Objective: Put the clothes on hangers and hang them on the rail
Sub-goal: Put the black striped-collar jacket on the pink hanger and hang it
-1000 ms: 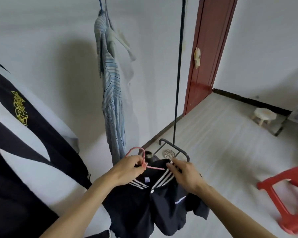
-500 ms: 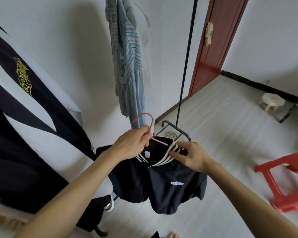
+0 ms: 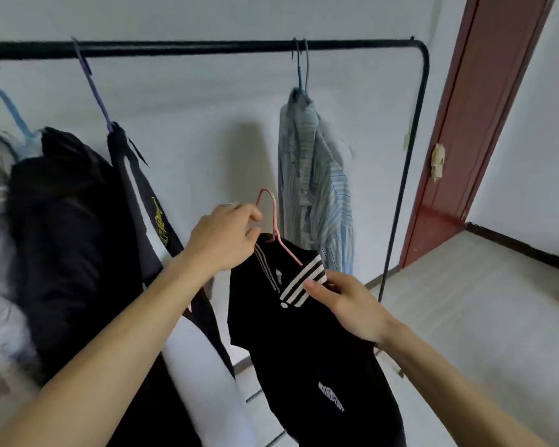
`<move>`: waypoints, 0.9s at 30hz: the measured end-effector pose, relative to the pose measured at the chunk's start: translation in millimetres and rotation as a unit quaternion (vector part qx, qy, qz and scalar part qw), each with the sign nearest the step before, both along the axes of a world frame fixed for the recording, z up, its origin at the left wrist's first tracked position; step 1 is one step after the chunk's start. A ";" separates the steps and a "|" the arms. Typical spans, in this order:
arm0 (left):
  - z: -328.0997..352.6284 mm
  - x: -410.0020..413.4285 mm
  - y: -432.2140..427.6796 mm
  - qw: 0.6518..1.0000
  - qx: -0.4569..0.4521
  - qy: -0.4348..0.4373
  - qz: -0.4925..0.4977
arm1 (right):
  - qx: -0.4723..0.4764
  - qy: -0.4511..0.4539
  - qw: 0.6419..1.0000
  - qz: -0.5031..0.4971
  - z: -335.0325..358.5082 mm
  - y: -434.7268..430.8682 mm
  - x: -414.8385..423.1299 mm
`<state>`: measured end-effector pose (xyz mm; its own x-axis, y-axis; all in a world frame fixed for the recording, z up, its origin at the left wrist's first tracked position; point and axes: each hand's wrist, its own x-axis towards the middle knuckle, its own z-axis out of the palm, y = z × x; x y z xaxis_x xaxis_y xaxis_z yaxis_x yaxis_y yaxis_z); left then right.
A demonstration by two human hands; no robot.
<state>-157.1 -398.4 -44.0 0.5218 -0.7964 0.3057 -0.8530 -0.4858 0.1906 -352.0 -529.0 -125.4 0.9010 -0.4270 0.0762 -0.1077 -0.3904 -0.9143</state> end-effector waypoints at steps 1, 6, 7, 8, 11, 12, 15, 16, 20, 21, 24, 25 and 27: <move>18.5 8.7 8.6 0.997 0.000 -0.068 0.027 | 0.001 -0.013 1.000 0.009 12.7 -1.1 10.4; 90.3 32.3 54.8 0.952 -0.019 -0.251 0.176 | 0.010 -0.106 0.994 0.021 90.2 3.1 66.5; 96.7 34.1 59.6 0.947 -0.017 -0.257 0.191 | 0.008 -0.117 0.993 0.016 104.2 4.9 76.1; 102.3 35.6 65.0 0.945 -0.021 -0.256 0.204 | 0.004 -0.128 0.992 0.012 118.4 6.7 85.1; 117.2 46.1 82.1 0.949 -0.040 -0.195 0.243 | -0.001 -0.158 0.987 0.019 164.7 13.2 115.3; 117.0 50.2 86.7 0.955 -0.043 -0.155 0.251 | 0.003 -0.171 0.985 0.022 178.0 16.1 124.5; 109.1 61.3 95.6 0.965 -0.108 0.022 0.239 | -0.002 -0.175 0.984 0.038 210.5 29.0 156.3; 105.8 61.7 95.6 0.960 -0.143 0.088 0.223 | -0.014 -0.161 0.986 0.046 215.0 34.0 166.6; 95.4 60.8 87.1 0.942 -0.219 0.177 0.180 | -0.100 -0.061 0.989 0.092 192.9 51.4 189.8; 93.5 61.7 85.1 0.945 -0.215 0.166 0.180 | -0.114 -0.040 0.988 0.099 180.2 55.3 191.3; 86.7 64.9 81.7 0.952 -0.206 0.134 0.183 | -0.101 -0.056 0.989 0.091 145.8 62.2 194.4; 84.7 67.3 80.8 0.955 -0.199 0.121 0.184 | -0.099 -0.064 0.990 0.083 140.0 62.6 195.0; 82.5 72.3 78.2 0.960 -0.186 0.096 0.186 | -0.098 -0.074 0.989 0.081 135.1 64.3 194.6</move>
<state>-84.9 -320.3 38.5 0.8237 -0.3985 0.4034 -0.5662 -0.6175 0.5460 -157.5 -464.7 9.8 0.9290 -0.2423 0.2797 0.0999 -0.5636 -0.8200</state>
